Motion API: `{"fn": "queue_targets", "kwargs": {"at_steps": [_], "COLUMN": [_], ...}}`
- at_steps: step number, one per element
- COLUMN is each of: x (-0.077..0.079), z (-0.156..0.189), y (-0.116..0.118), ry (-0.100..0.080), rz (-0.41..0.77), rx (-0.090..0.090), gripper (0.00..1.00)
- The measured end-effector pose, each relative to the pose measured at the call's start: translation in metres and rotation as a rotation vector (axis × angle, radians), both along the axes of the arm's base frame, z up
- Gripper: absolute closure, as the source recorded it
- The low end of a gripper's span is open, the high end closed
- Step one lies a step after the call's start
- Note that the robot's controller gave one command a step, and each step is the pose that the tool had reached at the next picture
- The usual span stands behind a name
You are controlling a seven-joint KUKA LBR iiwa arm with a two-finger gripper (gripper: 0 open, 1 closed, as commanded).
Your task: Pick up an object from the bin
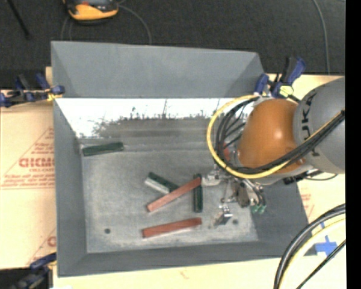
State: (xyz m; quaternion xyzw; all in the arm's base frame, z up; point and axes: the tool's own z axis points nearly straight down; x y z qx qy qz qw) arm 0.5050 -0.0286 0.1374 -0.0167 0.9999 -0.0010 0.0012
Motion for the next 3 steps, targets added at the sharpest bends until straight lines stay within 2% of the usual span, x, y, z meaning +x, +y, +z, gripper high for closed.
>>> {"fn": "queue_targets", "kwargs": {"at_steps": [1,2,3], "x": [0.021,0.021,0.038], "z": [-0.059,-0.058,0.083], "y": [0.035,0.035,-0.020], "ry": [0.003,0.002,-0.003], "rz": [0.099,0.100,0.088], "rx": [-0.002,-0.002,-0.001], "gripper": [1.00,1.00,1.00]}}
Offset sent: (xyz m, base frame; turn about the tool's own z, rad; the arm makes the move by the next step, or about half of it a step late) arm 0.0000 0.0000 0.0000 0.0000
